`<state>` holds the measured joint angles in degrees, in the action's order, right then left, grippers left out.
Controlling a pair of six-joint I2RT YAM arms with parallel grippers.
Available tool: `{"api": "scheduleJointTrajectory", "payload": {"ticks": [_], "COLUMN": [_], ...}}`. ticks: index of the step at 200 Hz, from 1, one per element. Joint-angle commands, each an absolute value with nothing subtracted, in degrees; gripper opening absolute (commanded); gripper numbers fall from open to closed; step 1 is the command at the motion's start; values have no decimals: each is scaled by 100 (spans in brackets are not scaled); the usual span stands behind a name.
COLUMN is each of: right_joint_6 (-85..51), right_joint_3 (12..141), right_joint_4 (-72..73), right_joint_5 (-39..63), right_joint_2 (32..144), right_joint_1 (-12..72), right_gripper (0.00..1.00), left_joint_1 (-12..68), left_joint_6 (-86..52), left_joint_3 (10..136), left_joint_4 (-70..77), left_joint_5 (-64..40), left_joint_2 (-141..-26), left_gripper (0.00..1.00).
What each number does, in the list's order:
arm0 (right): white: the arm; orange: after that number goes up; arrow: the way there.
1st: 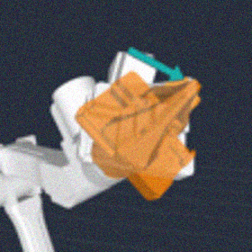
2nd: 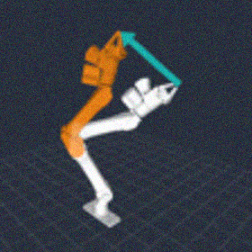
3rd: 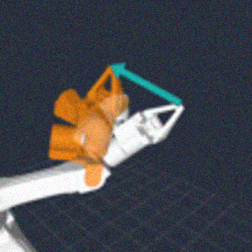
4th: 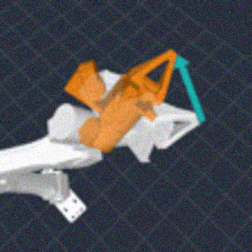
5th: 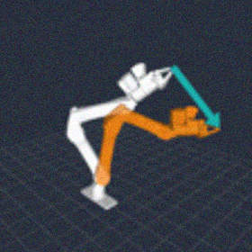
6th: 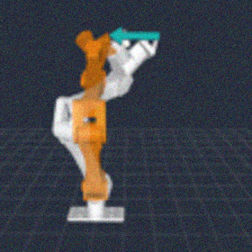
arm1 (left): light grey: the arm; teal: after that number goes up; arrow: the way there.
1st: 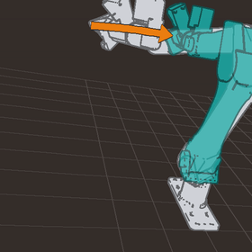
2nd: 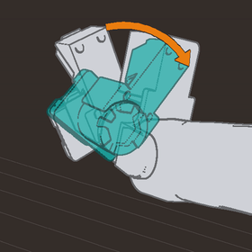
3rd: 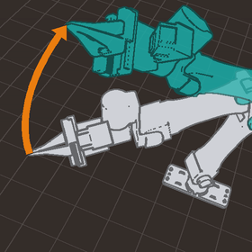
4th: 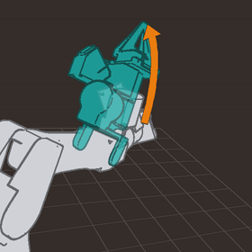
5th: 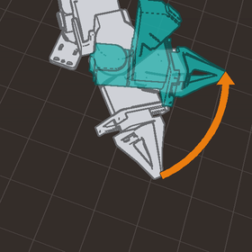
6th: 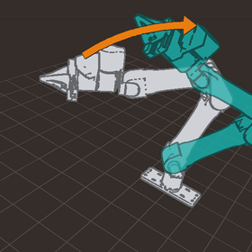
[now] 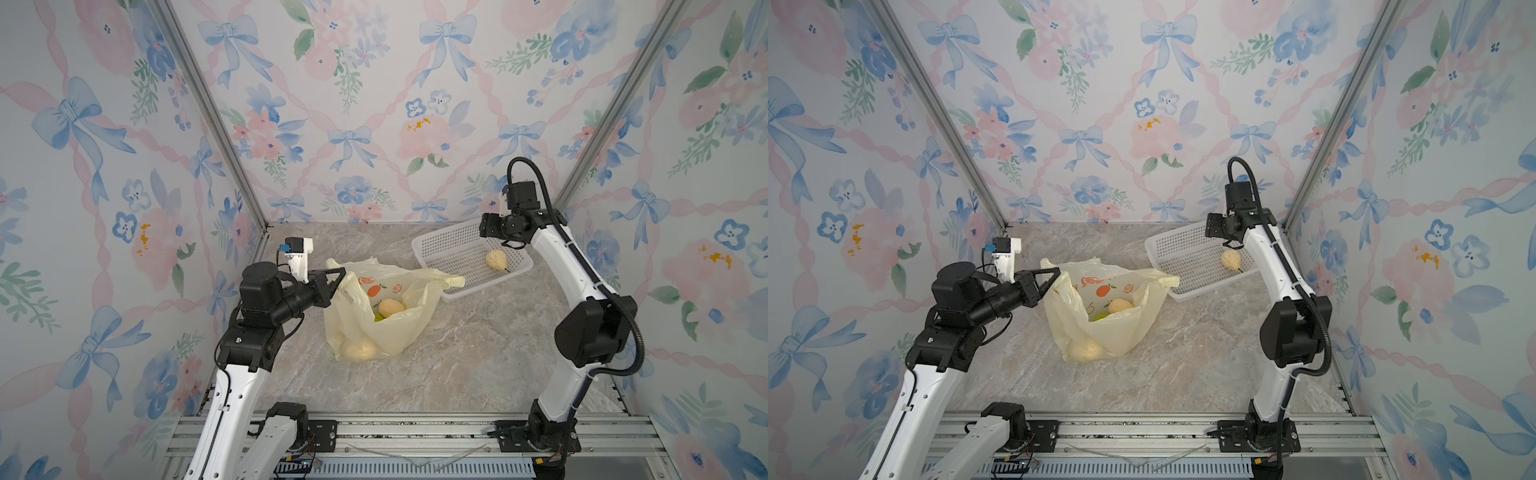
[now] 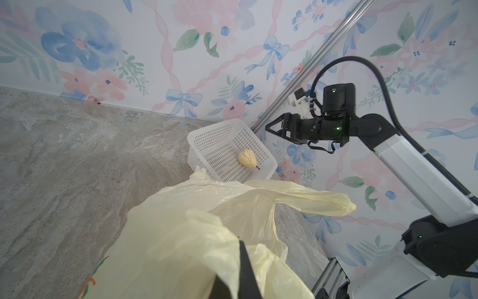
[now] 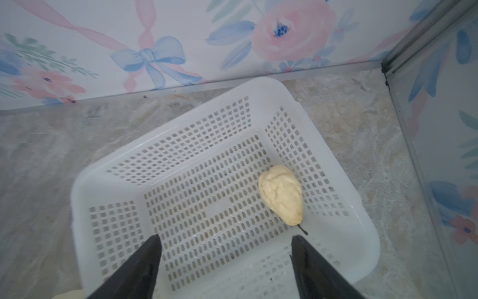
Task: Place the pears into plastic bags & tie knots
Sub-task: Pick up the pear from the basket.
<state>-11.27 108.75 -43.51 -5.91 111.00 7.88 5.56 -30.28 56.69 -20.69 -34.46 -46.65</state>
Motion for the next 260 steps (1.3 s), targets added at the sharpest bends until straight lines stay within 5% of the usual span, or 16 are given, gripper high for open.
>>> {"api": "scheduleJointTrajectory", "payload": {"ticks": [1,72,107,129,191,260], "right_joint_6": [-903,-776,-695,-760,-1048,-1054], "right_joint_3": [11018,11745,11934,11675,11125,11652], "right_joint_4": [-4536,-4705,-4795,-4737,-4771,-5416], "right_joint_5": [-1196,-963,-906,-769,416,1389], "right_joint_2": [11685,13310,13511,13055,11001,9693], "right_joint_1": [563,282,225,258,697,2601], "right_gripper": [83,84,65,54,54,56], "left_joint_1": [554,558,554,554,554,553], "left_joint_6": [-3070,-3069,-3072,-3068,-3050,-3024], "left_joint_3": [5645,5749,5788,5770,5711,5702], "left_joint_4": [-1960,-1959,-1957,-1967,-1960,-1960], "left_joint_5": [-3401,-3435,-3461,-3434,-3394,-3366], "left_joint_2": [-4579,-4627,-4649,-4599,-4597,-4561], "left_gripper": [0,0,0,0,0,0]}}
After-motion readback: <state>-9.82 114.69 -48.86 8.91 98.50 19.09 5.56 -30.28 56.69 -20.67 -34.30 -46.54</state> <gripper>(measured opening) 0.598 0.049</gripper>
